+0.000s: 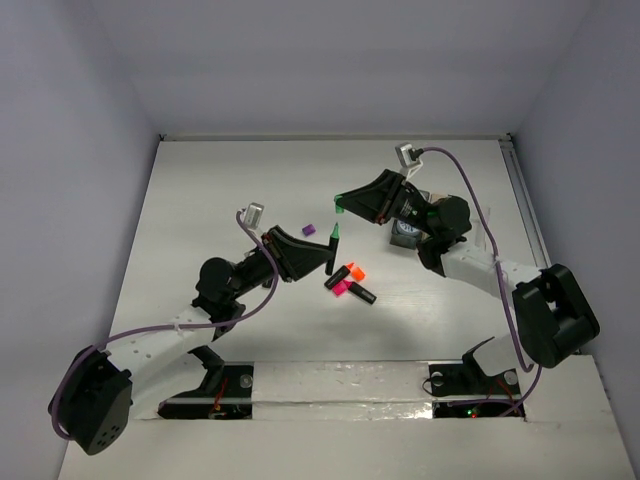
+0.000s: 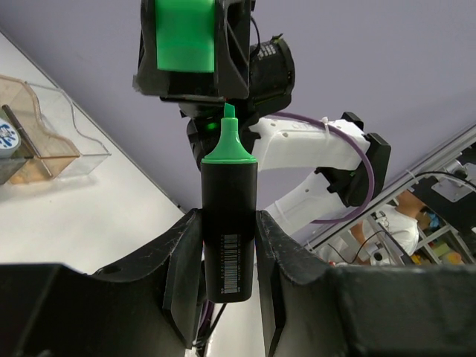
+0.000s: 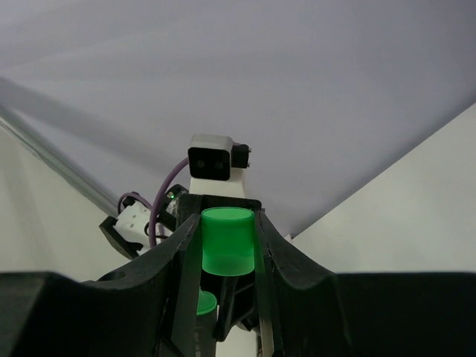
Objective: Sort the stationery into containers
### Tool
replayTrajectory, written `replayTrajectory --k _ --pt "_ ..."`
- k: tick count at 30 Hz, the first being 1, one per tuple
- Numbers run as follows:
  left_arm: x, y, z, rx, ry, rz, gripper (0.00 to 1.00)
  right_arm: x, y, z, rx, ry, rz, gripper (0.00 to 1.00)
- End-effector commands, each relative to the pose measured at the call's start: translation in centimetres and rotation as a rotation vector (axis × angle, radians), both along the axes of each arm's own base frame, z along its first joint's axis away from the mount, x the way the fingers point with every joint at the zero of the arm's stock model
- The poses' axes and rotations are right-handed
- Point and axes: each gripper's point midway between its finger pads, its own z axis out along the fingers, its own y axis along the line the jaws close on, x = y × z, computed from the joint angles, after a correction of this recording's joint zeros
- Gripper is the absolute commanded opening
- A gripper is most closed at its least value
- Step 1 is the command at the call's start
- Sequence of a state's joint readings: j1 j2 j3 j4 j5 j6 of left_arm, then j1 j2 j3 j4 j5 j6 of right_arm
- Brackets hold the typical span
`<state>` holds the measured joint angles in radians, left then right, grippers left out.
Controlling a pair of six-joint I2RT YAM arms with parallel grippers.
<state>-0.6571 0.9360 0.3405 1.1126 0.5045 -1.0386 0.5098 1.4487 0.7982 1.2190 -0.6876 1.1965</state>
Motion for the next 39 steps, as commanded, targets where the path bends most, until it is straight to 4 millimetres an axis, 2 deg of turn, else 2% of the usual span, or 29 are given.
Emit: replayTrajectory --k 1,6,19,29,39 --pt "-0.6 0.7 2.7 -0.073 -0.093 -0.006 0.00 -1.8 0.0 1.1 0.037 -0.096 0.025 0.28" --pt "-0.5 0.5 2.7 -0.079 -0.083 -0.016 0.00 -2.6 0.3 1.2 0.048 -0.119 0.043 0.28" --pt "-0.4 0.4 2.3 -0.080 -0.076 -0.022 0.00 -3.1 0.4 1.6 0.064 -0.139 0.027 0.31" --pt "-0.4 0.4 1.6 -0.079 -0.058 -0.021 0.00 -3.5 0.0 2.7 0.089 -0.163 0.021 0.32" --pt "0.2 0.8 2.0 -0.085 -0.071 0.014 0.00 -4.0 0.7 1.9 0.069 -0.159 0.021 0.31"
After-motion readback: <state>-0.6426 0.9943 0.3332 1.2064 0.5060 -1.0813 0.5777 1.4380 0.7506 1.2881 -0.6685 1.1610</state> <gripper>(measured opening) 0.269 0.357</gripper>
